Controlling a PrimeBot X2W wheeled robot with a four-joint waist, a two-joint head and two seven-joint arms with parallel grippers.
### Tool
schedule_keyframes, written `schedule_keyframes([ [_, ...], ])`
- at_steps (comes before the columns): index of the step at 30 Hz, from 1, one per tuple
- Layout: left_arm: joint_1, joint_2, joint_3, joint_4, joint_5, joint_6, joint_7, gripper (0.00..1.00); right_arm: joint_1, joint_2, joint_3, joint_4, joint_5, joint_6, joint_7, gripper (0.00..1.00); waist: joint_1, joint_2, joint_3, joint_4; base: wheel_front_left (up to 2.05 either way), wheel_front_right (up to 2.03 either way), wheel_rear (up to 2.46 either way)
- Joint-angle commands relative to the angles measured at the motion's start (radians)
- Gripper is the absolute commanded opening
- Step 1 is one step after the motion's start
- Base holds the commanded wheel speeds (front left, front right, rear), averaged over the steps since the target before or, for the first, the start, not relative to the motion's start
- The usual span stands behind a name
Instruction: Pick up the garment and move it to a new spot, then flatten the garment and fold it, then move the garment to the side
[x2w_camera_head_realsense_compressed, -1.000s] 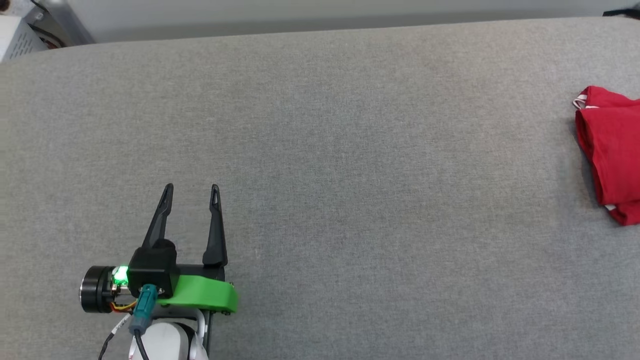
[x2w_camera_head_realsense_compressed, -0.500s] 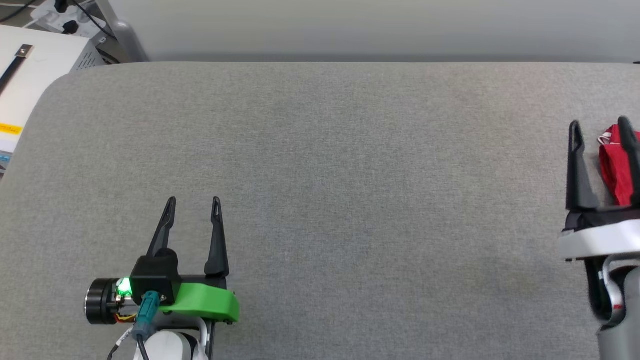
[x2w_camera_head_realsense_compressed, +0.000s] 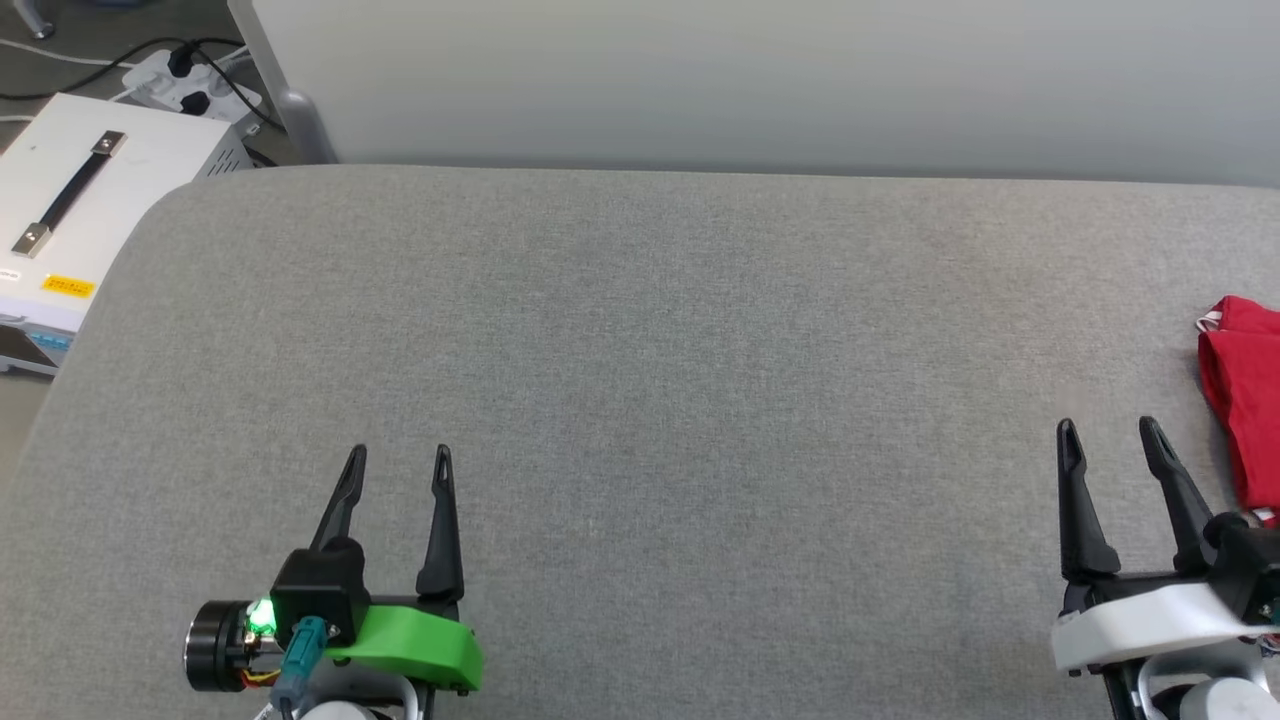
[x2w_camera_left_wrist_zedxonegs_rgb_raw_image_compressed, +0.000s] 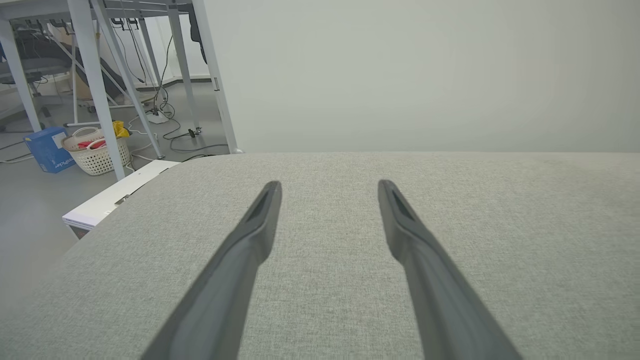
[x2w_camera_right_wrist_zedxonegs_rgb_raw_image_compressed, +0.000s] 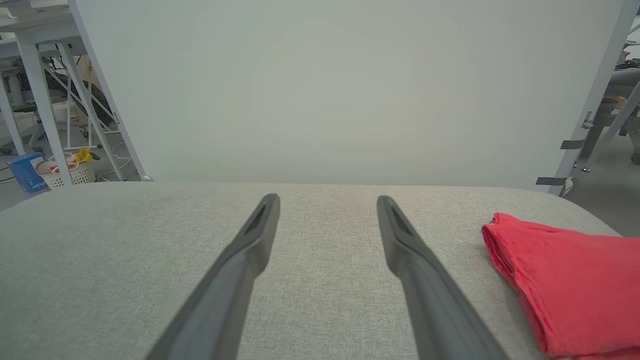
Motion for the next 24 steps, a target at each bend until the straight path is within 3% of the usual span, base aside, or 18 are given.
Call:
schedule_keyframes([
  [1, 0.017, -0.005, 0.0, 0.003, -0.005, -0.005, -0.006, 1.0, 0.021, 0.005, 0.001, -0.003, -0.006, -0.001, -0.002, 1.0, 0.0001, 0.0, -0.016, -0.005, 0.0, 0.0, 0.0],
  [24, 0.049, -0.009, 0.007, 0.022, 0.008, -0.026, -0.006, 1.0, 0.081, 0.022, 0.015, 0.015, 0.0, -0.001, -0.002, 1.0, 0.0001, 0.0, -0.047, -0.019, 0.0, 0.0, 0.0],
])
